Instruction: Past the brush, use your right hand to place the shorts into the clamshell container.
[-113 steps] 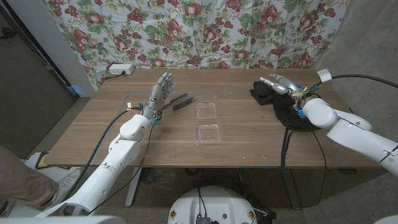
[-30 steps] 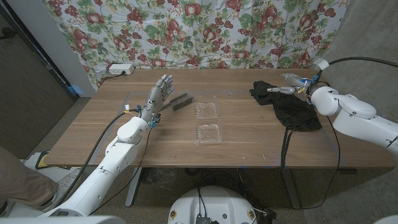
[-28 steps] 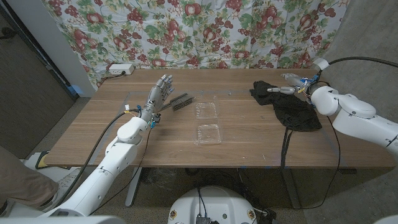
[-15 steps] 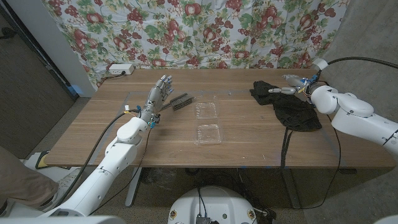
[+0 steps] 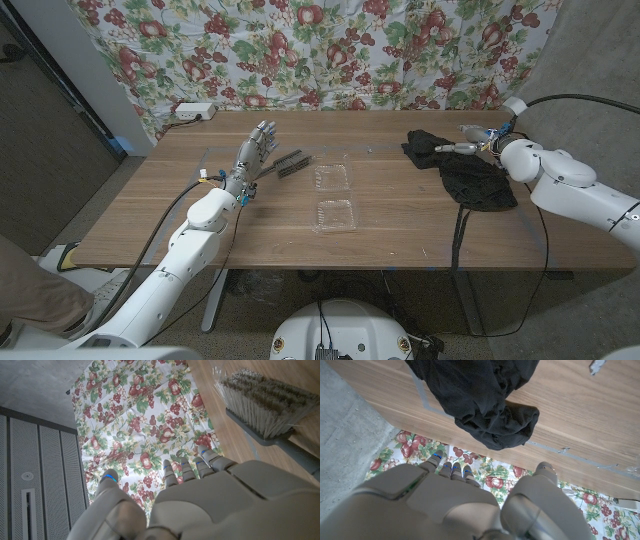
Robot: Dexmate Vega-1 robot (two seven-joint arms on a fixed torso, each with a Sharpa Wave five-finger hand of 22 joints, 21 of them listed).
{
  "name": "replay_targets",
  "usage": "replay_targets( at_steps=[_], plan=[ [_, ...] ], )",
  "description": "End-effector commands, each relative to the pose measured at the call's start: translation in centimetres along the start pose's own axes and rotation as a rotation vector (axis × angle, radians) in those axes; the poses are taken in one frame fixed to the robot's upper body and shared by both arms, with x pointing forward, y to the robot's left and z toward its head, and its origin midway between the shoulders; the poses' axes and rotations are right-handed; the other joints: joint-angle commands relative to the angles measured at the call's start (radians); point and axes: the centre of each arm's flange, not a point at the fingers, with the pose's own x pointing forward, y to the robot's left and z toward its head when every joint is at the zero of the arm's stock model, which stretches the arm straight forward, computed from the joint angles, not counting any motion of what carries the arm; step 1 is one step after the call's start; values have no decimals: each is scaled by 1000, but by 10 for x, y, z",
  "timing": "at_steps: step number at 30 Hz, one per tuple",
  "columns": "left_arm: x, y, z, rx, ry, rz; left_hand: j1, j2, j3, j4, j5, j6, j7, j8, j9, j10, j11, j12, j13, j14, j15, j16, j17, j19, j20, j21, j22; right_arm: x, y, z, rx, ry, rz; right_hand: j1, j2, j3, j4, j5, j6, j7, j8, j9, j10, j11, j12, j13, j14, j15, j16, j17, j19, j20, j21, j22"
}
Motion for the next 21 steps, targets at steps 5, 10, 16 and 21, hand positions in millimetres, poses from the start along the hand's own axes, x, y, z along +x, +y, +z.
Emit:
replay_targets(
  at_steps=[5,10,16,21],
  plan=[
    [2,1,0,-5,2,-2,7,2,1,-8,4,2,-2,2,2,-5,-3,4,5,-8,-67,2,3,3,-25,-1,2,11,8,-5,2,38,31,5,-7,-10,-4,16,1,21,6,4,-2,9,8,5,-3,5,2,2,8,0,-8,3],
    [2,0,-1,-7,5,-4,7,2,1,-8,3,2,-1,2,2,-4,-2,4,5,-8,-68,2,3,4,-25,0,2,13,8,-8,0,46,30,6,-7,-11,-5,18,3,24,7,4,-3,8,8,5,-4,5,2,2,8,1,-9,3],
    [2,-1,-2,-7,5,-2,7,2,0,-9,3,2,-1,2,2,-4,-3,4,5,-7,-67,2,3,5,-25,0,2,16,11,-10,3,52,39,7,-8,-12,-5,20,6,29,8,4,-3,9,8,5,-4,6,2,2,9,1,-9,3],
    [0,-1,-1,-6,5,0,7,2,0,-9,3,2,0,2,2,-5,-3,4,5,-7,-67,2,3,6,-26,0,2,17,13,-12,5,61,44,8,-8,-13,-5,22,6,31,8,4,-3,11,8,5,-3,5,2,2,9,0,-10,3]
  ],
)
